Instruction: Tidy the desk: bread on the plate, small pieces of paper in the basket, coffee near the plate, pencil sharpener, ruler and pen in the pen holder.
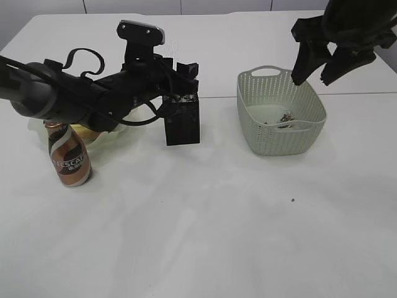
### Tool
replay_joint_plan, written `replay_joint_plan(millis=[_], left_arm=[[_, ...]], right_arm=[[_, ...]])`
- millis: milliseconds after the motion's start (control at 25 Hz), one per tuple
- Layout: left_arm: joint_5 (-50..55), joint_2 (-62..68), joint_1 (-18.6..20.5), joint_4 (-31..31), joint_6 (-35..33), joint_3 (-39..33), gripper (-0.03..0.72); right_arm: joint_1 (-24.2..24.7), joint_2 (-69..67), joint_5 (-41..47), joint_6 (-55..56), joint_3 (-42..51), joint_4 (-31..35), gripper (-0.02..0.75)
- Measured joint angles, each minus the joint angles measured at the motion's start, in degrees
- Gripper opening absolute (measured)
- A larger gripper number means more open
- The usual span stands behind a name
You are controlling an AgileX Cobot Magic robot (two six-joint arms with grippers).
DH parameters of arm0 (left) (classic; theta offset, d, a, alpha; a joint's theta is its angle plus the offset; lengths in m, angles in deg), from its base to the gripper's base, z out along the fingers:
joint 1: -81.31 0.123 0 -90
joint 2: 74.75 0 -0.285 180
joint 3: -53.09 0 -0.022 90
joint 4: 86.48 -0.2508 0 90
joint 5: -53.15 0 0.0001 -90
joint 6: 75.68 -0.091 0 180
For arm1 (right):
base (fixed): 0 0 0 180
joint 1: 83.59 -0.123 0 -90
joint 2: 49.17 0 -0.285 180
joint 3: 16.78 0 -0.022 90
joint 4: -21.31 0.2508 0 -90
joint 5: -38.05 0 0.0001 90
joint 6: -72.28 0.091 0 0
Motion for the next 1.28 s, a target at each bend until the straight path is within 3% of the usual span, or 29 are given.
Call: replay_joint_plan(millis=[280, 480, 1000, 1280], left_arm=[[4.8, -5.1, 0.0, 0.0, 0.0, 0.0, 0.486], [16.5, -13.3, 0.0, 0.0, 0.0, 0.0, 0.486], [65.7, -40.3, 0.0, 0.1, 0.0, 0.0, 0.485], [87.5, -54.2, 0.0, -4.5, 0.0, 0.0, 0.463]], right_arm=[[0.0, 0.0, 0.0, 0.7, 0.0, 0.0, 0.45], [0.0, 0.0, 0.0, 0.7, 0.0, 0.0, 0.45], [0.0, 0.0, 0.0, -0.1, 0.0, 0.0, 0.45], [0.0, 4.0, 0.1, -0.4, 0.0, -2.8, 0.45]])
